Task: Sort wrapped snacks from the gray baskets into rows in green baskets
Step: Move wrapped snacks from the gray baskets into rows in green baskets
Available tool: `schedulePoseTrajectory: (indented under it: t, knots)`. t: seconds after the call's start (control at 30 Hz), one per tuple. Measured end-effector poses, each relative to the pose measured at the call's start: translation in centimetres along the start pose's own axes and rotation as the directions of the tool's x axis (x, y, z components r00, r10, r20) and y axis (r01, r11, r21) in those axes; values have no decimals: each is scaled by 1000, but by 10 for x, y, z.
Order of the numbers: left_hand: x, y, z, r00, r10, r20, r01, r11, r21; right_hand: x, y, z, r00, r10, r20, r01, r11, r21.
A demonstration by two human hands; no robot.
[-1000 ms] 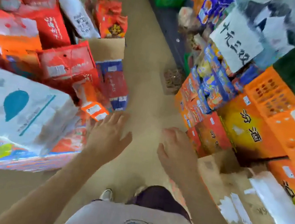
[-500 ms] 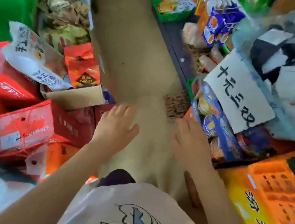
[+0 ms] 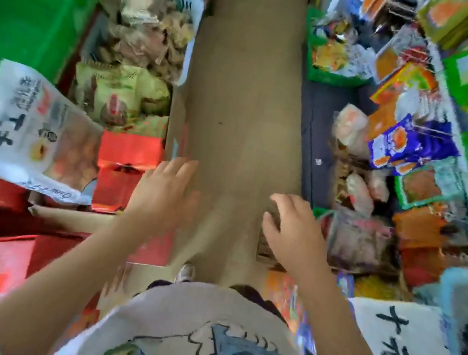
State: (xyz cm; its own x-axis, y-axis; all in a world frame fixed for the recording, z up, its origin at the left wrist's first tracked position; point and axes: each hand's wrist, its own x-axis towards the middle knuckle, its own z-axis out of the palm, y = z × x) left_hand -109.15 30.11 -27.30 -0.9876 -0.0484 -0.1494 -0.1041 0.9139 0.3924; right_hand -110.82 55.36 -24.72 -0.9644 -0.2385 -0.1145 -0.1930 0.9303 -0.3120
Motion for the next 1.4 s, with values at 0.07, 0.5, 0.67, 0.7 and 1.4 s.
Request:
schedulePoseTrajectory:
  t: [0.07,0.5,0.67,0.7,1.4]
  knots:
    - [40,-1,-13,999,-34,-16,34,999,-11,43,5,-8,1000,-17,1,17,1000,6]
    - [246,-44,-46,807,-580,-107,581,813,-27,413,13,-38,916,-336,219,331,942,57]
    - [321,-39,-73,712,-677,-188,678,732,-71,532,-13,-38,803,-511,308,511,855,87]
    - [332,-40,-77,696,-690,-198,690,719,-82,550,-20,-38,782,-531,325,537,840,81]
    - [562,-246,-94,577,-816,-47,783,568,-254,834,-263,66,484,-512,710,620,773,135]
